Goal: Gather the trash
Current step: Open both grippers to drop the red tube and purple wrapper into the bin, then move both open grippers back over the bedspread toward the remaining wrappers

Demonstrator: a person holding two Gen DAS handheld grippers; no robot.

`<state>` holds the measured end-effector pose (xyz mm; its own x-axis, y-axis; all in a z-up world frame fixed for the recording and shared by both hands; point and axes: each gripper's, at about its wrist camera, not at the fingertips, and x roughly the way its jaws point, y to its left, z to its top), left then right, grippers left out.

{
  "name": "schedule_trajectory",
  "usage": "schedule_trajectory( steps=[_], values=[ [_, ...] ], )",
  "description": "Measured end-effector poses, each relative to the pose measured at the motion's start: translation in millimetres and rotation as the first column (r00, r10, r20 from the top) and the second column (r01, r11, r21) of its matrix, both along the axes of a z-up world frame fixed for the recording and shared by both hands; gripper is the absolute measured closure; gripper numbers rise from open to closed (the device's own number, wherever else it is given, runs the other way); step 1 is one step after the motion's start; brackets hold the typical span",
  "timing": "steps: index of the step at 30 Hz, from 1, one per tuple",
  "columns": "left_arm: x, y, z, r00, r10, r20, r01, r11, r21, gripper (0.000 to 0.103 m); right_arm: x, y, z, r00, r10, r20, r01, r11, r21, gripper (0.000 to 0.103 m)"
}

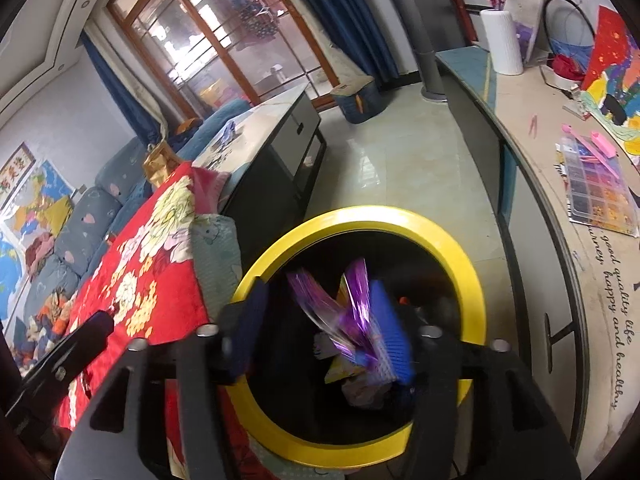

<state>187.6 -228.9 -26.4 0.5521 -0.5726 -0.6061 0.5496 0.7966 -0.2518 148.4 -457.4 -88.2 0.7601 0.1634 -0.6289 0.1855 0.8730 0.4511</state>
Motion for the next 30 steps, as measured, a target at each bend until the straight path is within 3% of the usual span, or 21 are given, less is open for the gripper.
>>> schedule_trajectory(
  steps=[4,6,13,30],
  values=[
    [-1,15,0,0.999,0.048,0.001,-0.048,0.999,-0.010,0.019,-3,-1,1,1.000,-0.022,0.004,0.022,1.000,-0.010,0.041],
    [-3,27,2,0.996,0.083,0.012,-0.083,0.996,-0.018,0.011,-3,4,2,1.000,-0.017,0.009,0.017,1.000,-0.020,0.041],
    [-11,66,10,0.980,0.193,0.054,-0.192,0.981,-0.019,0.011,1,35,17,0.997,0.058,0.049,-0.056,0.997,-0.056,0.038],
    [-27,172,28,0.890,0.444,0.101,-0.439,0.896,-0.068,0.011,18,130,51,0.958,0.268,0.101,-0.255,0.959,-0.119,0.035]
  ],
)
